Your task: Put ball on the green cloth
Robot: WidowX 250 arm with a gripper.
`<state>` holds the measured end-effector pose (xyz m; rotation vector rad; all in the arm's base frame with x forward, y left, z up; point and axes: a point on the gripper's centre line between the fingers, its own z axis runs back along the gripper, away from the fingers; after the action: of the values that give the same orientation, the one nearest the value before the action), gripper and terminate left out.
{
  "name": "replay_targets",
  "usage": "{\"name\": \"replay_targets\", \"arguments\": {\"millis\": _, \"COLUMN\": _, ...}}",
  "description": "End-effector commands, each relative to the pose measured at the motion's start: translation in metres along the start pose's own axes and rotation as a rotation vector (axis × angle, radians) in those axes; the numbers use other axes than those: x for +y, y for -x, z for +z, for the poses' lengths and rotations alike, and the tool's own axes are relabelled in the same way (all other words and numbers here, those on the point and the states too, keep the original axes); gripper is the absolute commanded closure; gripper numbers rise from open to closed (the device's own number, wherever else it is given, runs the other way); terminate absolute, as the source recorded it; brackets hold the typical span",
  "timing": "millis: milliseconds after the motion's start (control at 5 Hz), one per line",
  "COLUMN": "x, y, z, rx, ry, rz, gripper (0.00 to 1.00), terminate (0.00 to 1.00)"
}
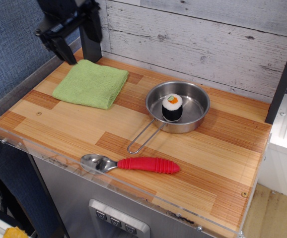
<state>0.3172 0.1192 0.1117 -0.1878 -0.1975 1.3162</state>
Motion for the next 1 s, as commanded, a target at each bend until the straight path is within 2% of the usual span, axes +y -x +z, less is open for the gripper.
{"name": "replay_targets", "arguments": {"millis": 0, "x": -0.015, "y": 0.045, "z": 0.003, "rx": -0.034, "ry": 0.034, "rz": -0.136, "gripper": 0.00, "terminate": 0.00}}
{"name": "replay_targets", "arguments": {"millis": 200, "x": -0.024, "y": 0.064, "z": -0.002, "rx": -0.007, "ry": 0.079, "rz": -0.173, "gripper": 0.00, "terminate": 0.00}}
{"name": "replay_targets", "arguments": {"millis": 400, "x": -0.035, "y": 0.086, "z": -0.010, "rx": 0.026, "ry": 0.095, "rz": -0.242, "gripper": 0.00, "terminate": 0.00}}
{"name": "replay_targets", "arguments": {"millis": 800, "x": -0.048, "y": 0.110, "z": -0.037, "rx": 0.070, "ry": 0.052, "rz": -0.299, "gripper": 0.00, "terminate": 0.00}}
